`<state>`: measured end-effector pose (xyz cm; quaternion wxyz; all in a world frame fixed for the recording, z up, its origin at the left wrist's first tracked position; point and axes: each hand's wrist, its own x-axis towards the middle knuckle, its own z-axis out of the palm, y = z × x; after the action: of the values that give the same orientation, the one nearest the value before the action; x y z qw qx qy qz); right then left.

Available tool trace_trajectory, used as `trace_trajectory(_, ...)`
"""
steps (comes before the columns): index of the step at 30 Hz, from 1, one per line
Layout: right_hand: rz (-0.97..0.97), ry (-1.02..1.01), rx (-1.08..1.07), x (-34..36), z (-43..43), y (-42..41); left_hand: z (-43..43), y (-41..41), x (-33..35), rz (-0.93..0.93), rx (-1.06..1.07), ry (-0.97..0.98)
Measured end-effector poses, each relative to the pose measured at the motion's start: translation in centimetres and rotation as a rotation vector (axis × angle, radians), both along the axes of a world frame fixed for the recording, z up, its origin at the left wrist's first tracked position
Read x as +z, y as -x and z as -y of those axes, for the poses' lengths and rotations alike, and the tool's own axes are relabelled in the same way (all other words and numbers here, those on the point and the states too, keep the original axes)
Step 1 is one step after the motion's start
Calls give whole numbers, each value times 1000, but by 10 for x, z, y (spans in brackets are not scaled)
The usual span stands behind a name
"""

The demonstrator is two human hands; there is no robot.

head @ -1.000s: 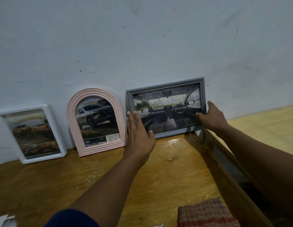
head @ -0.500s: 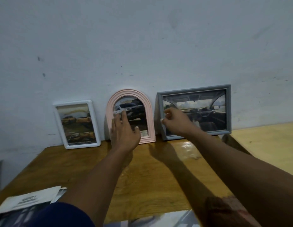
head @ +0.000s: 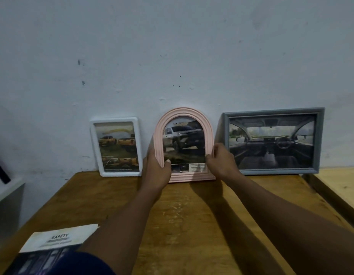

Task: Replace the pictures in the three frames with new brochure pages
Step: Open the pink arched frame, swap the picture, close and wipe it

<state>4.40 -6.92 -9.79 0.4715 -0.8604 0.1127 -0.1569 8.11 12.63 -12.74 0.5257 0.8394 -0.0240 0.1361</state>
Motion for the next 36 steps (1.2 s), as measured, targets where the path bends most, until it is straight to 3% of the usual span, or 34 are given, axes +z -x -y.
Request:
trace_trajectory(8,57,-148,-2,7,9,60,-14,62,21,-47,-33,-97)
trace_trajectory(13,-51,-220,-8,13,17,107,-18,124,34,-288,-144,-134)
trace_trajectory(18,-132,-69,-10,39,30,141,-11,174,36,-539,-326,-174)
trace_trajectory(24,-161,286,-42,97,22,160,10,185,51,-445,-448,-339)
trace_trajectory(26,-153,258,9,111,11,165,11,181,60,-380,-448,-317)
trace_trajectory(30,-129,12,269,126,-22,176,2,169,84,-321,-342,-65)
trace_trajectory(33,-104,45,383,118,-46,175,-18,160,99,-353,-305,35)
trace_trajectory(36,-106,134,393,96,-59,165,-42,154,99,-376,-272,14)
